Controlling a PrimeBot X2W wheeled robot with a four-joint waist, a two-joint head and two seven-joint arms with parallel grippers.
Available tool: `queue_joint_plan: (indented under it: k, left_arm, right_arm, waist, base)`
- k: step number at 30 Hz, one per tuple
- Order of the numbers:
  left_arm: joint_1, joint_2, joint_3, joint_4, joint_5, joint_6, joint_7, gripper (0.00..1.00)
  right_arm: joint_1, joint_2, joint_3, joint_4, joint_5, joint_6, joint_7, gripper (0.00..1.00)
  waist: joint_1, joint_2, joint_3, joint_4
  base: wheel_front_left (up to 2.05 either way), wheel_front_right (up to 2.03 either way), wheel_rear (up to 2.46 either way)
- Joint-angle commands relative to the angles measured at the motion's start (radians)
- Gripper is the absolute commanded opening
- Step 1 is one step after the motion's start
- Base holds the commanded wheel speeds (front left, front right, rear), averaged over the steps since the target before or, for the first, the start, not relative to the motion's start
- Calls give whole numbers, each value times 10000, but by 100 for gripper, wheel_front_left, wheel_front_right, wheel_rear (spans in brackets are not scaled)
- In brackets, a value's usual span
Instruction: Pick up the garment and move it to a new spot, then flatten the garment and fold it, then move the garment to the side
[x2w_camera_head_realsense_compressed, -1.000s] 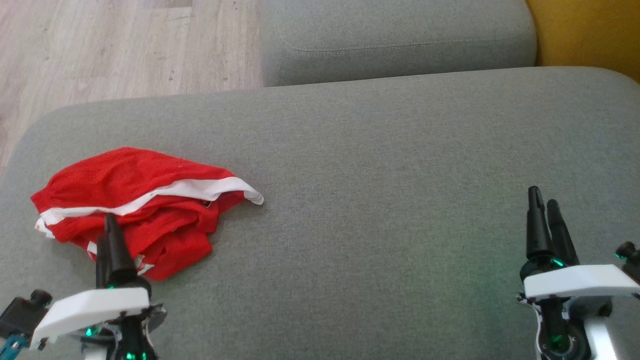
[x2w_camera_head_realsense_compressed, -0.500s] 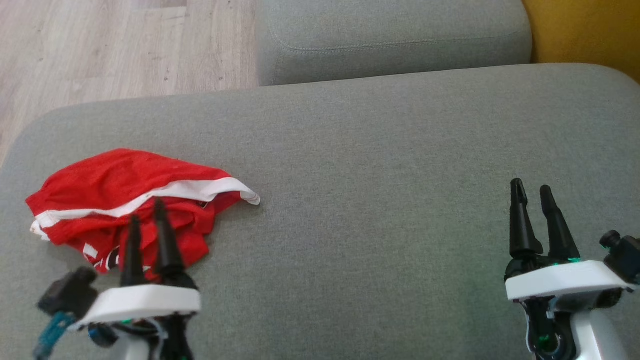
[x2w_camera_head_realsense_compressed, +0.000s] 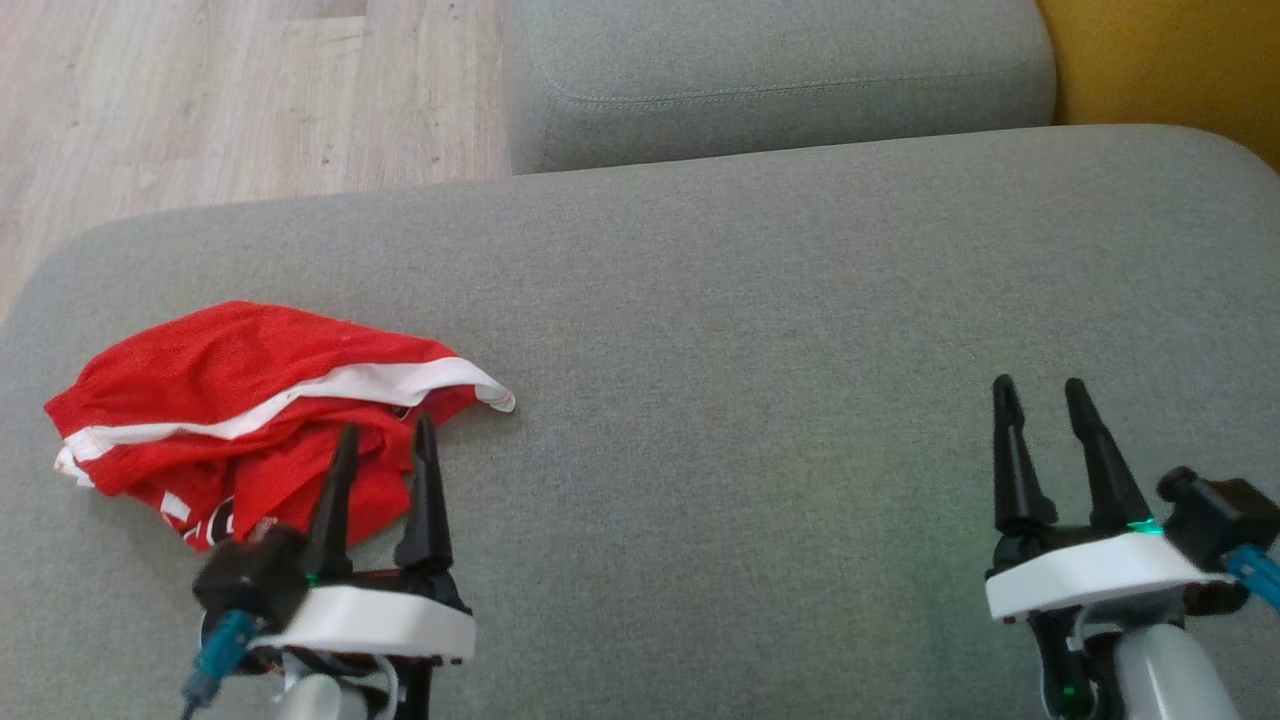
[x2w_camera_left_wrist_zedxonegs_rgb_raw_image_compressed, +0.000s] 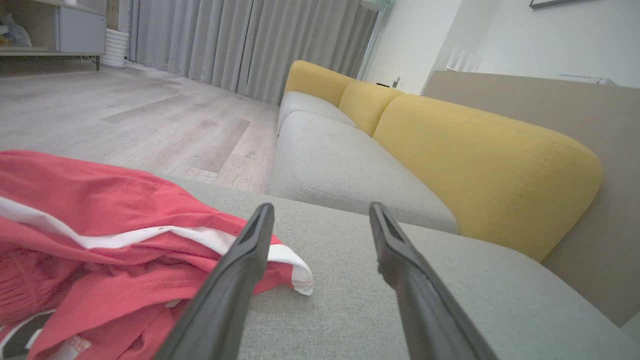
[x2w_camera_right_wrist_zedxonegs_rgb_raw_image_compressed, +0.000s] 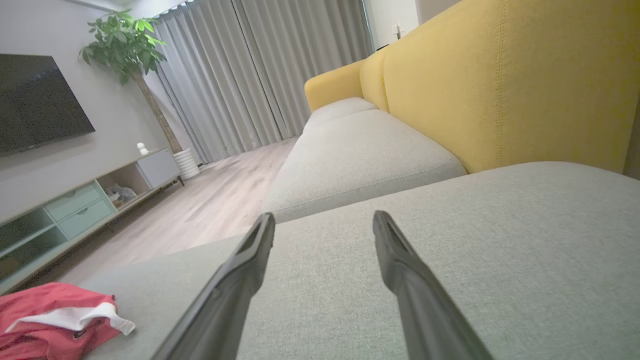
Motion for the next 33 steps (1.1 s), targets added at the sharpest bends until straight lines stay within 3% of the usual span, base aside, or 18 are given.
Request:
queue_joint_plan:
  k: [1,17,33]
  left_arm:
    - [-624,200,59,-324,345,105,-174,100]
    - [-1028,1054,-1469,-119,2387,1665,-649,100]
    - [-1412,1724,-2778,144,4302,2738,-1095,100]
  right_arm:
    - [-404,-72,196,-284,-401,-5,-135,100]
    - [-429,-83,533,-336,-3029,-6,-551,100]
    - [-460,-94,747,-630,-5373,-7,-982,100]
  waist:
    - [0,0,-1,-8]
    - [0,0,-49,-64]
    - [0,0,-25,-104]
  base:
    - [0,0,0]
    - [0,0,0]
    - [0,0,0]
